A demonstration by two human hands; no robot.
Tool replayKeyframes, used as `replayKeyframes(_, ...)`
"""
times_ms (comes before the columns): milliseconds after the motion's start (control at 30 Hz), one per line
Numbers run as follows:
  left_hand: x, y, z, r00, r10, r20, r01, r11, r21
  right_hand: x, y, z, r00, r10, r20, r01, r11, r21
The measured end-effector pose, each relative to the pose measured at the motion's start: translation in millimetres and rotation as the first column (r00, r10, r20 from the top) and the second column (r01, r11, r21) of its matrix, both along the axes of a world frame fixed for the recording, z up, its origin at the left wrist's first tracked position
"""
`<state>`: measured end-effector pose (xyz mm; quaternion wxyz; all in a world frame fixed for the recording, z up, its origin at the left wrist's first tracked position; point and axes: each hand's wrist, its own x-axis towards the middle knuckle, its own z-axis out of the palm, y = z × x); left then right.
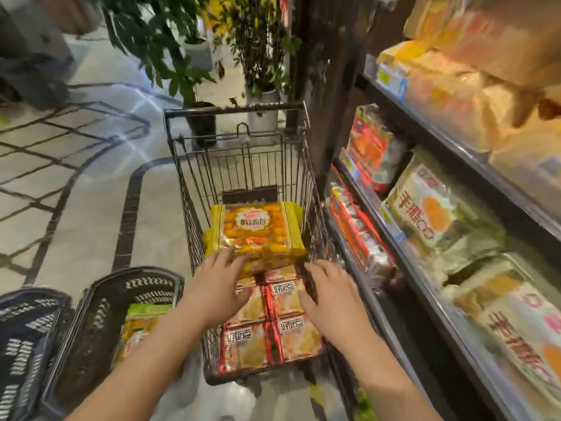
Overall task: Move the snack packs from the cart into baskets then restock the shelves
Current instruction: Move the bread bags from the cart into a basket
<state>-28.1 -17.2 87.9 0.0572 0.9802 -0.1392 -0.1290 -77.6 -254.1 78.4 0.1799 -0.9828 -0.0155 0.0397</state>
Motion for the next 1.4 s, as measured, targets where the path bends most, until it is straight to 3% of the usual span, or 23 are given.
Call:
replayKeyframes(267, 28.1, -1.5, -8.1, 0.994, 0.092, -0.058, -0.092, 0.996, -0.003, 60.0, -10.9, -13.8, 0.998, 0.056, -0.030, -0.053, 0.995, 0.080)
replayKeyframes(733, 153.8, 32.2, -54.8, 0.961, 0.216, -0.173, -0.232, 0.969, -0.081, 201.0, 14.6, -58.9, 0.974, 0.069, -0.214, -0.064, 0.997, 0.034)
replayKeyframes(1133, 232.0, 27.8, -116.0, 0.920, 0.271, -0.282, -0.270, 0.962, 0.044, 279.3, 0.3, -117.3, 0.946, 0.014, -0.323, -0.006, 1.000, 0.026)
replayKeyframes(1267, 254.4, 27.6, -154.9, 0.816, 0.429, -0.388, -0.499, 0.861, -0.097, 301.8, -3.3, -155.6, 0.906, -0.032, -0.423, 0.075, 0.993, 0.087)
replayKeyframes(1400, 265.5, 35.0, -202.6, 0.732, 0.567, -0.379, -0.649, 0.748, -0.135, 320.2, -4.4, -200.5, 0.871, -0.123, -0.476, 0.221, 0.963, 0.156)
